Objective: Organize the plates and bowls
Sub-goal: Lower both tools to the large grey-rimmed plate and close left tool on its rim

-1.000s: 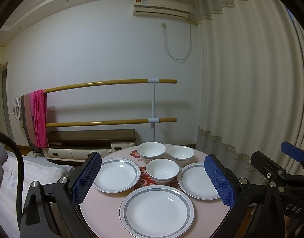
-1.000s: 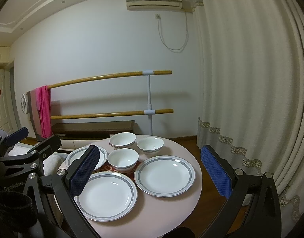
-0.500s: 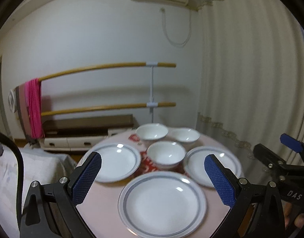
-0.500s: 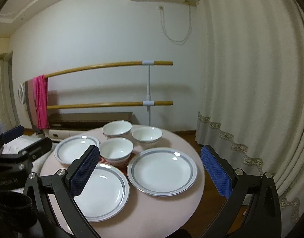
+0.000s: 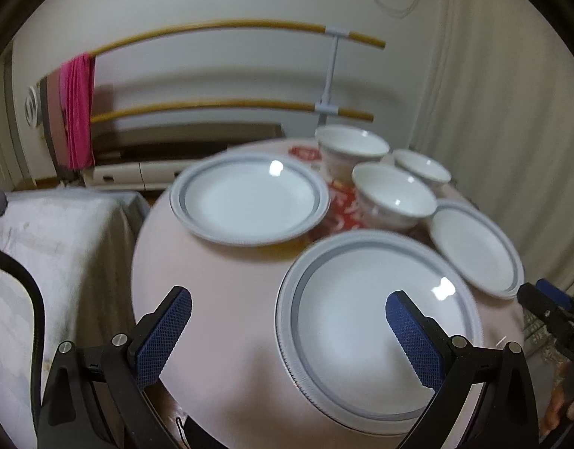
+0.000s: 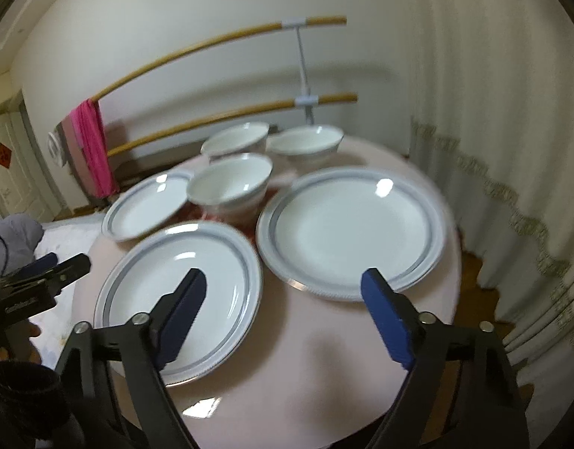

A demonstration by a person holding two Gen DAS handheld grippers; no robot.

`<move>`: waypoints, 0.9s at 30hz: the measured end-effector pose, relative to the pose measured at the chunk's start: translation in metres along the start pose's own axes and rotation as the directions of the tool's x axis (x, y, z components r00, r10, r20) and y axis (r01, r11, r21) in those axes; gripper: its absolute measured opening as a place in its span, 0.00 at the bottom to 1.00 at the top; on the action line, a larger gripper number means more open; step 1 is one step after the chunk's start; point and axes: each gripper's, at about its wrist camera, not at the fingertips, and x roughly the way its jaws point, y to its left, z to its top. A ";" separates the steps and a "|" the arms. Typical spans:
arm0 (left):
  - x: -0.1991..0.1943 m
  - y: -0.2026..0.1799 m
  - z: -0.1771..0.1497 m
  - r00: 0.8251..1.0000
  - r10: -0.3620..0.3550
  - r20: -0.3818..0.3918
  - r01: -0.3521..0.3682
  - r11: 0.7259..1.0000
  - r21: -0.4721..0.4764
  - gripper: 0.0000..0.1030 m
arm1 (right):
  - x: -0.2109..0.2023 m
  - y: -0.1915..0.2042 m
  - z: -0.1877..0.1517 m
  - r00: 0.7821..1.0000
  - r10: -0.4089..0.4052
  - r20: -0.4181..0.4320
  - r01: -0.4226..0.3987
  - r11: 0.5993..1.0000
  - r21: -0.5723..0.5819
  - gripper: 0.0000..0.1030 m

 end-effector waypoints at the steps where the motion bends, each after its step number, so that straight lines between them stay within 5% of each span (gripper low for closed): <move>1: 0.004 -0.003 0.001 1.000 0.001 -0.012 -0.001 1.000 0.001 0.99 | 0.008 0.000 -0.003 1.000 0.012 -0.029 -0.012 1.000 0.010 0.77; 10: 0.042 0.016 0.008 0.996 -0.010 -0.093 0.007 1.000 -0.029 0.99 | 0.053 0.008 -0.025 0.976 0.096 -0.194 -0.084 0.994 0.068 0.54; 19: 0.072 0.019 0.008 0.984 -0.036 -0.177 0.028 0.998 -0.047 0.99 | 0.066 0.008 -0.024 0.966 0.155 -0.207 -0.135 0.985 0.111 0.20; 27: 0.088 0.017 0.008 0.975 0.024 -0.222 -0.034 0.999 -0.039 0.99 | 0.071 0.010 -0.022 0.963 0.178 -0.202 -0.157 0.981 0.114 0.18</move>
